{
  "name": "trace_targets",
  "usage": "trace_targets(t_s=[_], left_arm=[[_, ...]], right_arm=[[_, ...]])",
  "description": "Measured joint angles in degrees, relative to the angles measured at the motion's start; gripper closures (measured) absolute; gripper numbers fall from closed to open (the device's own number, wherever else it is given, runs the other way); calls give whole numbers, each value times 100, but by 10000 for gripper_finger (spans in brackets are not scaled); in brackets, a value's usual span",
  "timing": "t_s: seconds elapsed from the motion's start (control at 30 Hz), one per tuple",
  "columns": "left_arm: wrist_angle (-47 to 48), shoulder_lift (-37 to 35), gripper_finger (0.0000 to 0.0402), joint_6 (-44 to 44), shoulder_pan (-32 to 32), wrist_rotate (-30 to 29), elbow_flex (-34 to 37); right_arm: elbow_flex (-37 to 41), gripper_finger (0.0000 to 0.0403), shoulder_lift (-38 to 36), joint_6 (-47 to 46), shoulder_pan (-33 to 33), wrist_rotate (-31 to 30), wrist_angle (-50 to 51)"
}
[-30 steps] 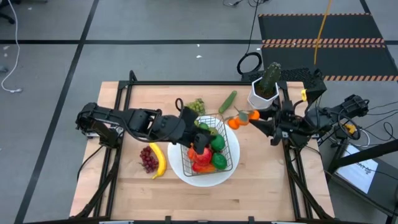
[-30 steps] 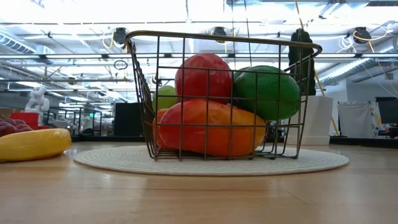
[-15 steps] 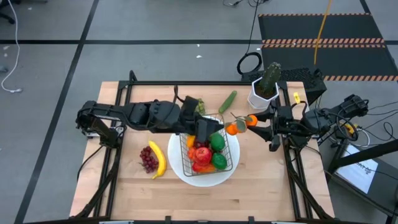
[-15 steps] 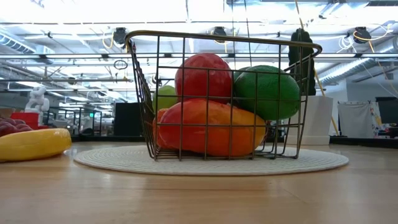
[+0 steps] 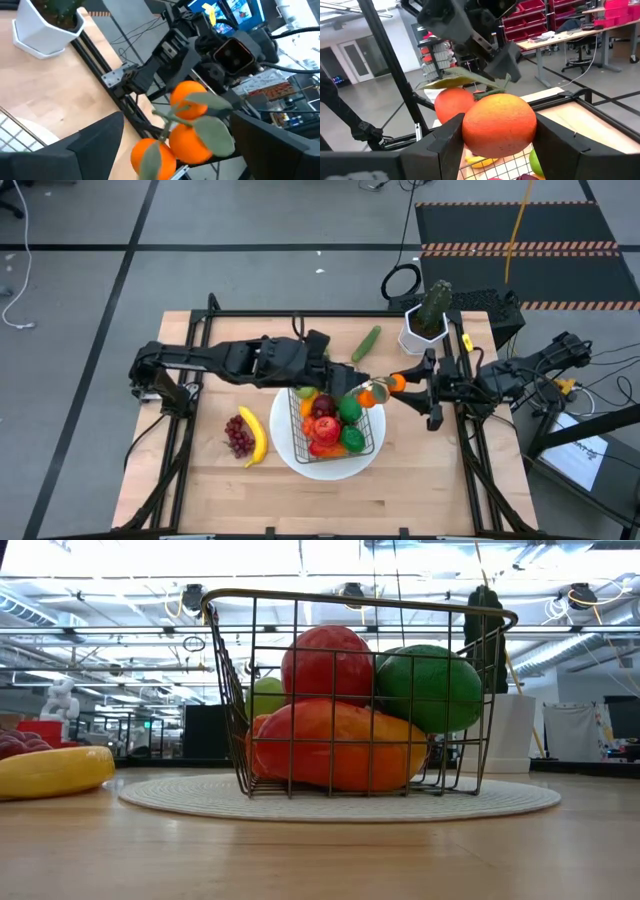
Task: Build produce basket
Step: Put the oranges into the black wire basket
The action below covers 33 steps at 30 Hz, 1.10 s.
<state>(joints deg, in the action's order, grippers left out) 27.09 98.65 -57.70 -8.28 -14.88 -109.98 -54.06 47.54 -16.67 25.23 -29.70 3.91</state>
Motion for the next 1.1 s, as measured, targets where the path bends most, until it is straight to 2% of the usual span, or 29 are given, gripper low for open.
trace_targets(t_s=[0.07,0.3,0.4,0.87,1.1], left_arm=[[-95,109,52,12,54,15,-8],[-489,361,106,-47,189,638,3],[-782,426,134,-71,189,678,-10],[-774,446,251,-33,189,796,-3],[-772,446,349,205,178,860,-3]], right_arm=[[0,200,27,-19,0,0,-34],[0,200,124,112,0,-1,-306],[0,200,132,110,0,-1,-292],[0,200,124,110,0,-1,-303],[0,200,124,110,0,-1,-303]])
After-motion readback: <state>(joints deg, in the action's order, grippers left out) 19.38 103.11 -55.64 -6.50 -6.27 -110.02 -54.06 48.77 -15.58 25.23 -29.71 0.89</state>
